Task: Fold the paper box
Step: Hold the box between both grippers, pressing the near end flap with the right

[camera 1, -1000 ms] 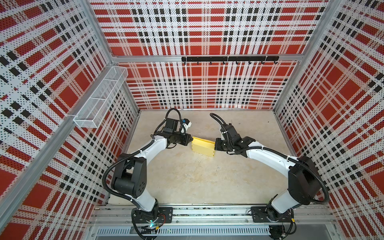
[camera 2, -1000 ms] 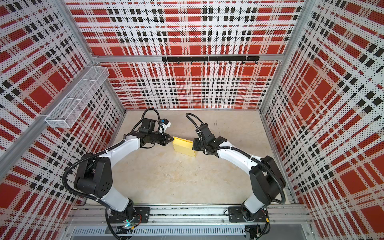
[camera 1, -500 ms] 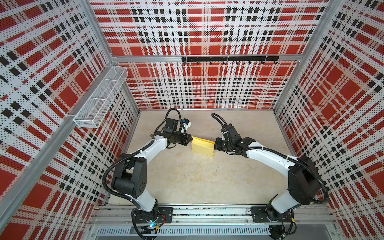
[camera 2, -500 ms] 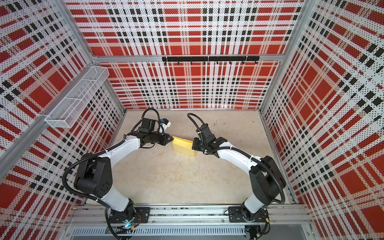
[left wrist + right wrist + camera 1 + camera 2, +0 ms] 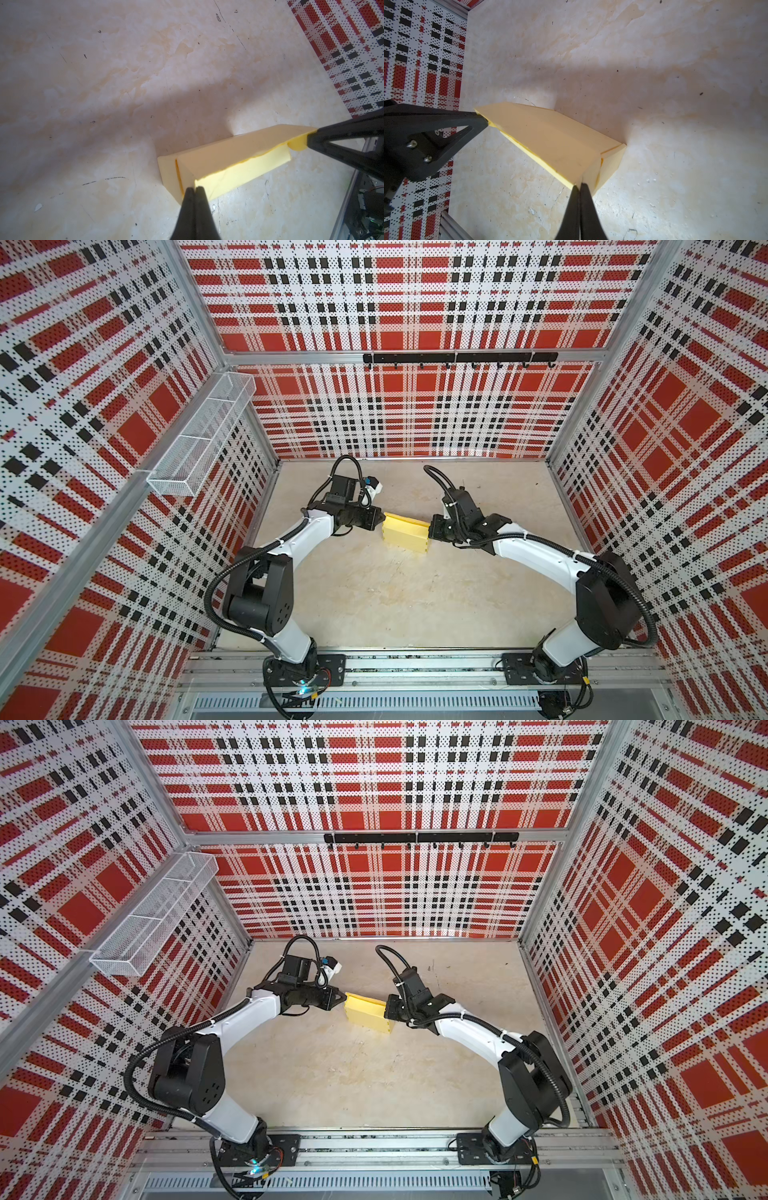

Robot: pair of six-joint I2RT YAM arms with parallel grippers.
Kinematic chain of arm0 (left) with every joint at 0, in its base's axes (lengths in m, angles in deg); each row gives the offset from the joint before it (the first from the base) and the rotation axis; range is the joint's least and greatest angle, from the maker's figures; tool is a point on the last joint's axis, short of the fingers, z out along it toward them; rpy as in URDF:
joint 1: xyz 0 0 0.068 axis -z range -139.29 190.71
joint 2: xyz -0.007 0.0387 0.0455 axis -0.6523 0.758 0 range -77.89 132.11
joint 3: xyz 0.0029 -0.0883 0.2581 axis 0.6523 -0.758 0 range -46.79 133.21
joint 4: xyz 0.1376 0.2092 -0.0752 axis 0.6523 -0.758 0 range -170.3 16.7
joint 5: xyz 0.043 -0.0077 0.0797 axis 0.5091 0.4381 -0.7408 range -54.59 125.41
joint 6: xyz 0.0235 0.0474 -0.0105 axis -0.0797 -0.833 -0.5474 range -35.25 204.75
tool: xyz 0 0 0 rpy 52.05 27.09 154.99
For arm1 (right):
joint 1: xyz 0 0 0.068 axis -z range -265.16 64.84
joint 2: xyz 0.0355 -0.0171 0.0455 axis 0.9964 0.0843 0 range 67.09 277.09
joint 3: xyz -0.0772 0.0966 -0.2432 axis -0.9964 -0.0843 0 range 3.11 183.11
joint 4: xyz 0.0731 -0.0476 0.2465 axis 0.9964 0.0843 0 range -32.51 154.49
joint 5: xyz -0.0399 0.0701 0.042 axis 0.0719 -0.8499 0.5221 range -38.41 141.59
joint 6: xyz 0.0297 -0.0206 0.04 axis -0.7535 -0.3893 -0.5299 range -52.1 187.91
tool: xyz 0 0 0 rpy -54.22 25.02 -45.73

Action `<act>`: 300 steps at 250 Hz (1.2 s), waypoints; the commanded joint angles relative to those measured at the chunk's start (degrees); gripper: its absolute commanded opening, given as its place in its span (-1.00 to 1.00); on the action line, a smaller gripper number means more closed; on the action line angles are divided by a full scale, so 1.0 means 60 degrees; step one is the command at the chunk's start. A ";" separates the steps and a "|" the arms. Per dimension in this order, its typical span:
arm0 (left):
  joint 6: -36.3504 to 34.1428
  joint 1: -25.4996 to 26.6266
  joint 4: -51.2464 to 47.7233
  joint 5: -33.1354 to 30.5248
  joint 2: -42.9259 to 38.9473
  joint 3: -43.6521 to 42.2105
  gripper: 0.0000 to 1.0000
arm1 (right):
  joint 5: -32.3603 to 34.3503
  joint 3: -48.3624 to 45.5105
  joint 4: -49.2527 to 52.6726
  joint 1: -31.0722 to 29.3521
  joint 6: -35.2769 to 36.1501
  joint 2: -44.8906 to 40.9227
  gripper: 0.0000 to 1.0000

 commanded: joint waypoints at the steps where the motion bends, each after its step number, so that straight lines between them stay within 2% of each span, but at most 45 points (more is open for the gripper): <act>1: 0.0056 0.0210 0.0009 0.0493 0.0094 0.0045 -1.00 | -0.0439 0.0055 -0.0828 -0.0069 -0.0112 -0.0053 -0.90; 143: 0.0092 0.0206 0.0172 0.0518 0.0107 -0.0136 -1.00 | -0.0851 0.0017 -0.1272 -0.0052 -0.0685 0.0116 -0.90; 300: 0.0086 0.0228 0.0212 0.0482 0.0107 -0.0183 -1.00 | -0.0078 -0.0928 -0.2375 -0.0290 -0.1022 -0.0243 -0.93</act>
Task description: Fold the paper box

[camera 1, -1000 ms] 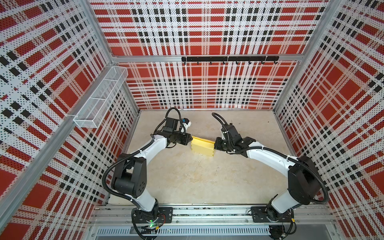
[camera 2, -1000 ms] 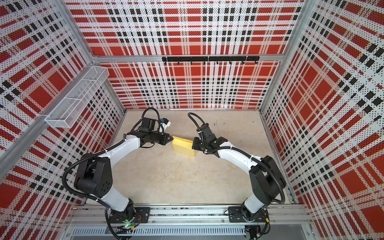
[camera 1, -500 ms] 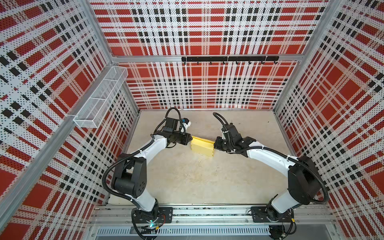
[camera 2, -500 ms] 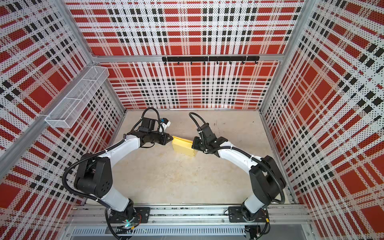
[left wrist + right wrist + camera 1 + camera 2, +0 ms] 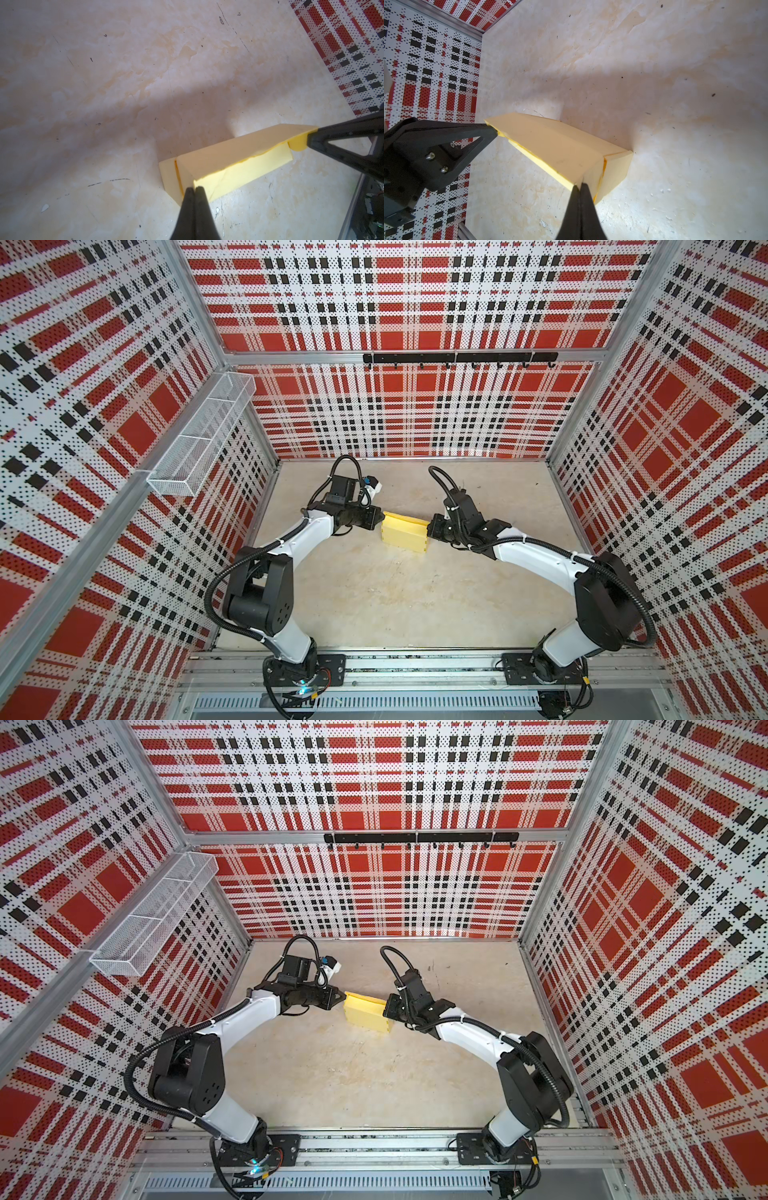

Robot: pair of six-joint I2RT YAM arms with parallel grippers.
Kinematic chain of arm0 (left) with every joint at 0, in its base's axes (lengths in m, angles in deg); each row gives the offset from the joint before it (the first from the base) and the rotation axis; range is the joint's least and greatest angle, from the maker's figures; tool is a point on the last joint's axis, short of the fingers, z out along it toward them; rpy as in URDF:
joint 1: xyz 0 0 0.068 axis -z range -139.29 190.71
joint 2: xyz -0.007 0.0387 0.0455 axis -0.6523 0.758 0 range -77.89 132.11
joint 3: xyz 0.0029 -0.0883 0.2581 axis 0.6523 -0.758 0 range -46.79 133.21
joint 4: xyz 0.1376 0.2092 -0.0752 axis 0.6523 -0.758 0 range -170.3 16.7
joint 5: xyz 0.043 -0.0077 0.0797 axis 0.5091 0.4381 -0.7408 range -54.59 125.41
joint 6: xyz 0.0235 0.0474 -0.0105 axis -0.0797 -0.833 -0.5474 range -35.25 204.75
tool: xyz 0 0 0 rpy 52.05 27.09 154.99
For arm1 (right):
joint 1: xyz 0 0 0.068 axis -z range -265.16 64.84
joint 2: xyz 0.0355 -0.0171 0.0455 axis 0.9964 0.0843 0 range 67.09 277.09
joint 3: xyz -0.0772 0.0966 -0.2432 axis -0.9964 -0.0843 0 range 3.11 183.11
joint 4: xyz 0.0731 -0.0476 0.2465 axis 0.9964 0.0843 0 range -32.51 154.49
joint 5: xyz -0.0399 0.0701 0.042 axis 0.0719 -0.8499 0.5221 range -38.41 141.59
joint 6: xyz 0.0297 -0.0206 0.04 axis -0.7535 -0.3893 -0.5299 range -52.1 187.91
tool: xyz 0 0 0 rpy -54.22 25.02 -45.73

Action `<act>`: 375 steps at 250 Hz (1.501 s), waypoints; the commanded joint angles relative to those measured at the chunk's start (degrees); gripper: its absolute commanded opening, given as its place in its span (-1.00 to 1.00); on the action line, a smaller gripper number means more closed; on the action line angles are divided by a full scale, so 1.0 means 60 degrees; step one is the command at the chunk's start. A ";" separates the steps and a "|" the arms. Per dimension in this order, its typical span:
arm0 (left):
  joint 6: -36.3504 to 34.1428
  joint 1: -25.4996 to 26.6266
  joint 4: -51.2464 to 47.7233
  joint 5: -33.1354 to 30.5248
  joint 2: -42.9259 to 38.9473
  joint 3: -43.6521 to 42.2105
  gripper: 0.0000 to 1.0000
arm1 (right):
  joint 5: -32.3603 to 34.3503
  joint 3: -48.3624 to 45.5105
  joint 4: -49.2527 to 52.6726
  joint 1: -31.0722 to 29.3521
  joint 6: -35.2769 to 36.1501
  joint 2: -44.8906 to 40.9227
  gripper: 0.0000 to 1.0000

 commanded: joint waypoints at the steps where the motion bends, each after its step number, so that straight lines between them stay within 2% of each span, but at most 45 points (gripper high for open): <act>1: 0.0089 0.0235 0.0030 0.0619 0.0103 -0.0128 -1.00 | -0.0229 -0.0273 -0.1075 -0.0244 -0.0227 -0.0163 -0.93; 59: 0.0225 0.0239 -0.0082 0.0764 0.0015 0.0044 -1.00 | -0.0467 0.0088 -0.0940 -0.0248 -0.0386 -0.0179 -0.93; 151: 0.0150 0.0249 -0.0030 0.0663 0.0044 -0.0025 -1.00 | -0.0521 -0.0343 -0.1151 -0.0288 -0.0585 -0.0119 -0.93; 270: 0.0049 0.0238 -0.0001 0.0545 0.0114 -0.0054 -1.00 | -0.0301 -0.0490 -0.0050 -0.0370 0.0473 -0.0434 -0.92; 375: 0.0037 0.0230 0.0002 0.0529 0.0249 -0.0053 -1.00 | -0.0074 -0.0481 0.0420 -0.0343 0.0832 -0.0354 -0.91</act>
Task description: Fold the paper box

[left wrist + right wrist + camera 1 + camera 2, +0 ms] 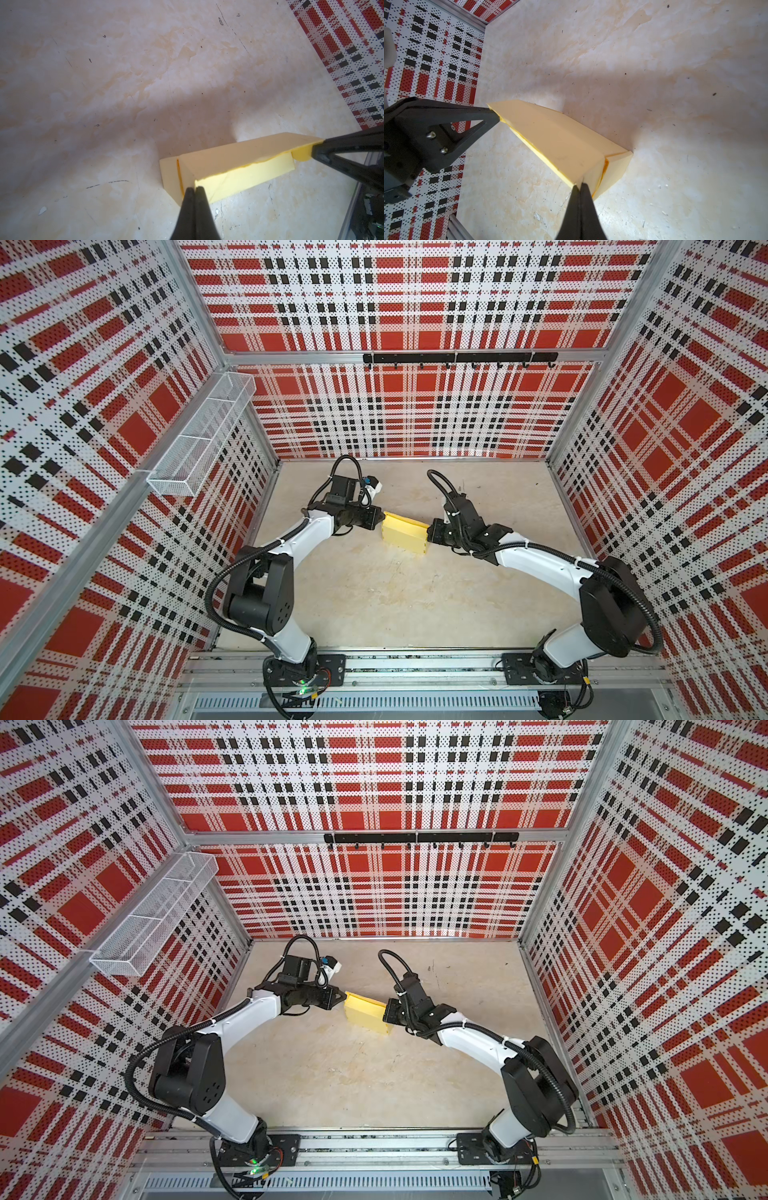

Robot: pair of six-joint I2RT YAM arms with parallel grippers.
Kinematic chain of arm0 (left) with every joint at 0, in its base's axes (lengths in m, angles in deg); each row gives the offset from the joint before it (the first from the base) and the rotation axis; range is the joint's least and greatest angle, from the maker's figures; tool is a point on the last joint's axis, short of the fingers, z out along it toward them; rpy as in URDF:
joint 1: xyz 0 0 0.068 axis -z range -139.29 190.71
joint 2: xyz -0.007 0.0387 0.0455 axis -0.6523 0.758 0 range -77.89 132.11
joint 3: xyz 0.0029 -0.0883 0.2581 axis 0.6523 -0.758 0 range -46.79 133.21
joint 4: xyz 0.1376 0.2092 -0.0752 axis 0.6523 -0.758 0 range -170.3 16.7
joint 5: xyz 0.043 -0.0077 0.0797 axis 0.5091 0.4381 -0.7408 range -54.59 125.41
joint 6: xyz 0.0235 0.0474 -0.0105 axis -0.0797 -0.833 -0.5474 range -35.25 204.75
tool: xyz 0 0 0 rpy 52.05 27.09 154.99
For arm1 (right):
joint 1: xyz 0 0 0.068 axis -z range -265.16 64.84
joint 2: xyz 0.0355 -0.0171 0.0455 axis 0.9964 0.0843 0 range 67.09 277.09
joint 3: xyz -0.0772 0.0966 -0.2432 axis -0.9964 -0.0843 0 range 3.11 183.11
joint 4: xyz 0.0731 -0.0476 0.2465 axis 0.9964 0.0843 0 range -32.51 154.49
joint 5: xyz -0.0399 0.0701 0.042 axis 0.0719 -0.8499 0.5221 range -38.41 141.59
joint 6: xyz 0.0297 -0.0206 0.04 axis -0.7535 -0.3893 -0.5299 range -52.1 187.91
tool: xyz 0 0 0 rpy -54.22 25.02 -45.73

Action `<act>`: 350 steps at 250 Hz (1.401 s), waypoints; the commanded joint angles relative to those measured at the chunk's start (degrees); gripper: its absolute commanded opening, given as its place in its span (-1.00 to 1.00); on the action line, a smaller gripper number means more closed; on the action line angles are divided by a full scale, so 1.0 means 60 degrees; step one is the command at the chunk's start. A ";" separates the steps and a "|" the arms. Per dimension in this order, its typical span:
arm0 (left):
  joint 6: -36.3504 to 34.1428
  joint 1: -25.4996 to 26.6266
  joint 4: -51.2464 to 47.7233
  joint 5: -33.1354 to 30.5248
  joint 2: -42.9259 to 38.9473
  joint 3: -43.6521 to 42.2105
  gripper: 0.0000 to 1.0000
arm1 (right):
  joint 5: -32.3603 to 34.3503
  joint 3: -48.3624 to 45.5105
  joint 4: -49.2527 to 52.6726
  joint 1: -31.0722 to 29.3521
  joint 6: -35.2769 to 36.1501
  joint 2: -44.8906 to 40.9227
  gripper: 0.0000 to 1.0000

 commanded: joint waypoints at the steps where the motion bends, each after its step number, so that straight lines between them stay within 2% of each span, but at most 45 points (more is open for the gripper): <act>1: 0.0007 0.0234 -0.0087 0.0489 0.0191 -0.0054 -1.00 | -0.0158 -0.0078 0.0516 -0.0146 0.0298 -0.0012 -0.91; 57: 0.0019 0.0246 -0.0100 0.0502 0.0189 -0.0054 -1.00 | -0.0127 -0.0339 0.0230 -0.0174 0.0077 0.0105 -0.92; 162: 0.0173 0.0247 -0.0263 0.0693 0.0090 0.0132 -1.00 | 0.0169 0.0258 0.1374 -0.0172 0.0554 0.0241 -0.92; 215: 0.0225 0.0235 -0.0301 0.0709 0.0044 0.0194 -1.00 | -0.0023 -0.0259 -0.0321 -0.0166 -0.0767 0.0186 -0.94; 350: 0.0239 0.0239 -0.0228 0.0640 0.0045 0.0123 -1.00 | -0.0535 -0.0249 -0.0705 -0.0197 -0.1160 0.0339 -0.96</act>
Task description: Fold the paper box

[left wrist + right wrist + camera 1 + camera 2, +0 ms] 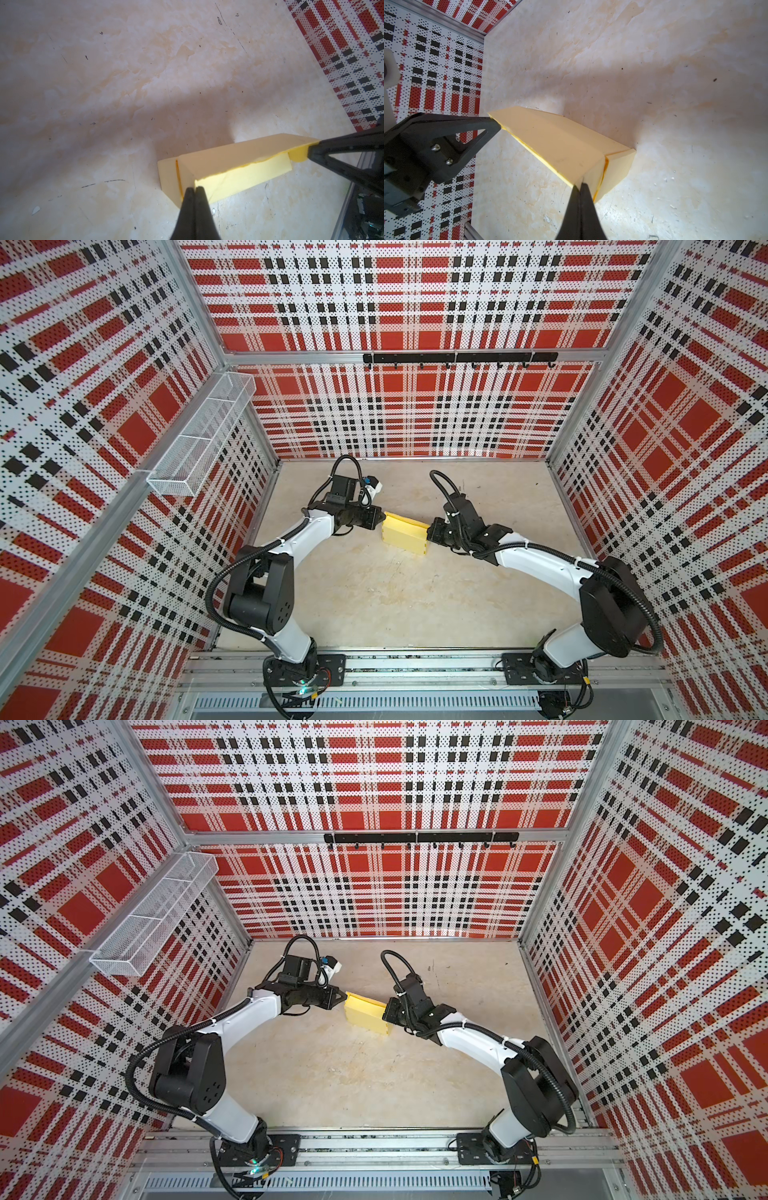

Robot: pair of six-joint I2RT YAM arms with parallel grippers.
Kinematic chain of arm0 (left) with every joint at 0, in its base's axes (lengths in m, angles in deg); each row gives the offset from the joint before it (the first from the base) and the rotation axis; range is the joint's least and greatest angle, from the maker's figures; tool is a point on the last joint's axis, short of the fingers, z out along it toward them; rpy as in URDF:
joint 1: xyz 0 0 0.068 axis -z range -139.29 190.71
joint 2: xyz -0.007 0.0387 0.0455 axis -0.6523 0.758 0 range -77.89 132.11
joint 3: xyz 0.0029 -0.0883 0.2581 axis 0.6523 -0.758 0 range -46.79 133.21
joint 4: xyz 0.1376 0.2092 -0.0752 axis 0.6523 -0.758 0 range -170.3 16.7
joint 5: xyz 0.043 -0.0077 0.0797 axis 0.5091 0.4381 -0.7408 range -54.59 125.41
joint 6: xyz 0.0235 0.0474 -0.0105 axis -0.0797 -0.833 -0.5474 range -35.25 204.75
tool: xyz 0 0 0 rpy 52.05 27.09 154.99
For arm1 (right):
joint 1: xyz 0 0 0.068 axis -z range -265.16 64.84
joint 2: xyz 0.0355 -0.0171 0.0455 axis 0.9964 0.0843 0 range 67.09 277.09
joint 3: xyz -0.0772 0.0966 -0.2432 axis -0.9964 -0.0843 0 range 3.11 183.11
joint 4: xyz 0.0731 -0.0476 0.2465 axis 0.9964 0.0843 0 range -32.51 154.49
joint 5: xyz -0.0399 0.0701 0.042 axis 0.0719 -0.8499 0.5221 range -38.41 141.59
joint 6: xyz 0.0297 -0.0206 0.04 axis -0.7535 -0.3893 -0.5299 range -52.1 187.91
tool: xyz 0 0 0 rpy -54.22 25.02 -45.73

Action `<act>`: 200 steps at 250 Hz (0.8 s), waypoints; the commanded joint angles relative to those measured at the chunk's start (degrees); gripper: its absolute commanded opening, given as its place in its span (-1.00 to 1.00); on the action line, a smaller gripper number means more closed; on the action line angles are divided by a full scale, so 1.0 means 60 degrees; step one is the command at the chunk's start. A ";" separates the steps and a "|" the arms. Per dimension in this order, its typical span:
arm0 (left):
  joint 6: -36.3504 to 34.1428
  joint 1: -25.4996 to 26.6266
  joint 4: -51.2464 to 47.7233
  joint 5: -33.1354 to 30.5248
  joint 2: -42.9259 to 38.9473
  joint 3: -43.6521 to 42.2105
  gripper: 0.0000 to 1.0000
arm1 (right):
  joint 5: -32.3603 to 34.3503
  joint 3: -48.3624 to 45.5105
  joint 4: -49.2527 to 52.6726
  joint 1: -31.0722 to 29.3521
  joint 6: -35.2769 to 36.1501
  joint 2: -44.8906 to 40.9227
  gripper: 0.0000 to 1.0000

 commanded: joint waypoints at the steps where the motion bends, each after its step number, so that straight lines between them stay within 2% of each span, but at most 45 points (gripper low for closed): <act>1: 0.0086 0.0232 -0.0148 0.0550 0.0034 0.0086 -1.00 | -0.0559 -0.0219 -0.0604 -0.0165 -0.0084 0.0329 -0.96; 46: 0.0072 0.0223 -0.0152 0.0519 0.0034 0.0056 -1.00 | 0.0011 -0.0094 0.0592 -0.0183 0.0542 0.0216 -0.92; 80: 0.0054 0.0231 -0.0141 0.0519 0.0034 0.0030 -1.00 | 0.0487 0.0485 0.1859 -0.0183 0.0949 0.0197 -0.66; 92: 0.0056 0.0223 -0.0120 0.0519 0.0034 0.0019 -1.00 | 0.0564 0.0646 0.2077 -0.0180 0.1011 0.0226 -0.62; 113: 0.0053 0.0215 -0.0104 0.0519 0.0019 -0.0002 -1.00 | 0.0596 0.0810 0.2192 -0.0184 0.1000 0.0277 -0.62; 136: 0.0052 0.0232 -0.0104 0.0522 0.0031 -0.0001 -1.00 | 0.0612 0.0954 0.2201 -0.0194 0.0972 0.0367 -0.74; 154: 0.0051 0.0224 -0.0108 0.0523 0.0034 0.0024 -1.00 | 0.0660 0.1075 0.2288 -0.0194 0.0955 0.0402 -0.74; 164: 0.0062 0.0226 -0.0106 0.0522 0.0034 0.0027 -1.00 | 0.0614 0.1150 0.2350 -0.0198 0.0956 0.0417 -0.69; 173: 0.0072 0.0485 -0.0089 0.0528 0.0041 0.0017 -1.00 | 0.0622 0.1249 0.2476 -0.0190 0.0943 0.0417 -0.58; 200: 0.0072 0.0539 -0.0017 0.0481 0.0048 -0.0073 -1.00 | 0.0707 0.1318 0.2668 -0.0198 0.0968 0.0284 -0.31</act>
